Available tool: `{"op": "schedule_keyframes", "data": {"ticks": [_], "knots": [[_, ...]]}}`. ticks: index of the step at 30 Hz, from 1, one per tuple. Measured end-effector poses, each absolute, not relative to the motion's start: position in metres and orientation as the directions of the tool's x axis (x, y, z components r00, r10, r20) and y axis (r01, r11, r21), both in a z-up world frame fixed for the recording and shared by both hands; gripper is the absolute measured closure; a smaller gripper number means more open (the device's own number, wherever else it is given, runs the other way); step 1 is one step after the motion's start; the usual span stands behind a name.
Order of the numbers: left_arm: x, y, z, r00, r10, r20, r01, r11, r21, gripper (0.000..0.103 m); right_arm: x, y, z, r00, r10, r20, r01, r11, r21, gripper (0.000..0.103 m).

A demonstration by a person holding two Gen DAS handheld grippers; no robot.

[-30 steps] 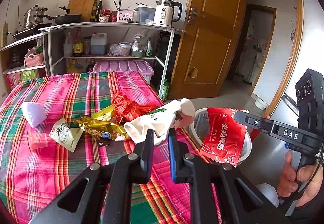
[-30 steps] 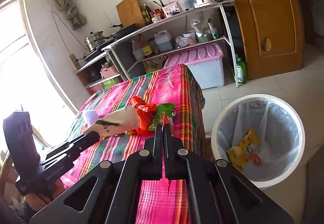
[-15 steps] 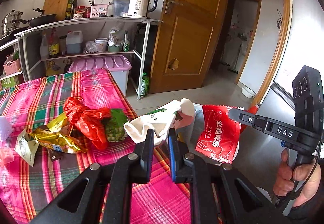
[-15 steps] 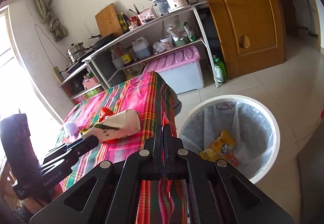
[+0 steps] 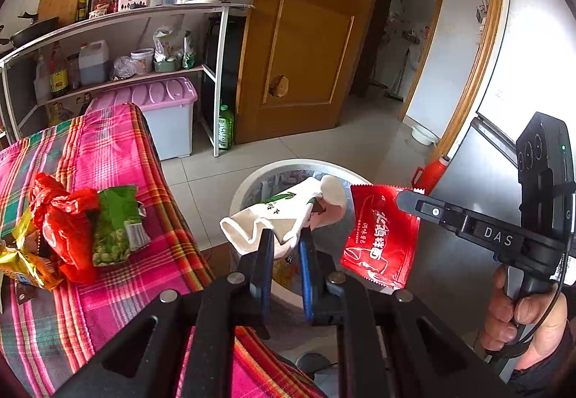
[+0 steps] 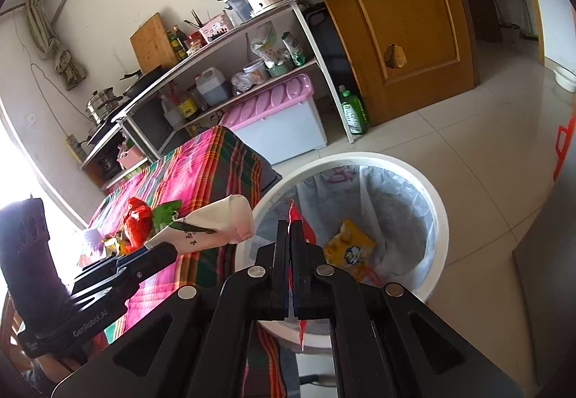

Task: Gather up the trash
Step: 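Carry the white paper bag and red packet over the white bin, then open both tools to drop the items into the bin, then move both open tools back over the table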

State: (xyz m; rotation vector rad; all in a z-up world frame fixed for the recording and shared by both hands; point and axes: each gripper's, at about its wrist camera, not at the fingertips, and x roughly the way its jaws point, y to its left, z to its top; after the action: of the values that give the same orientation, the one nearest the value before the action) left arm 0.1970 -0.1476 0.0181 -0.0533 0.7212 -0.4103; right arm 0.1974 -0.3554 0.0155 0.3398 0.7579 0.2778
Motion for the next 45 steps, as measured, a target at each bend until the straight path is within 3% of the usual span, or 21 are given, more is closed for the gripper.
{"op": "schedule_keyframes", "data": {"ticks": [15, 26, 45], "knots": [[0.215, -0.171, -0.006, 0.587, -0.419, -0.693, 0.366, 0.901, -0.234, 0.084, 0.212, -0.374, -0.019, 0.646, 0.339, -0.684, -0.054, 0.914, 0.402, 0.099], [0.202, -0.153, 0.007, 0.623, -0.426, -0.656, 0.351, 0.902, -0.252, 0.083, 0.199, -0.364, 0.002, 0.675, 0.348, -0.650, -0.092, 0.914, 0.395, 0.084], [0.146, -0.070, 0.030, 0.744, -0.335, -0.578, 0.237, 0.941, -0.242, 0.083, 0.163, -0.272, 0.039, 0.655, 0.471, -0.591, -0.303, 0.880, 0.365, 0.083]]}}
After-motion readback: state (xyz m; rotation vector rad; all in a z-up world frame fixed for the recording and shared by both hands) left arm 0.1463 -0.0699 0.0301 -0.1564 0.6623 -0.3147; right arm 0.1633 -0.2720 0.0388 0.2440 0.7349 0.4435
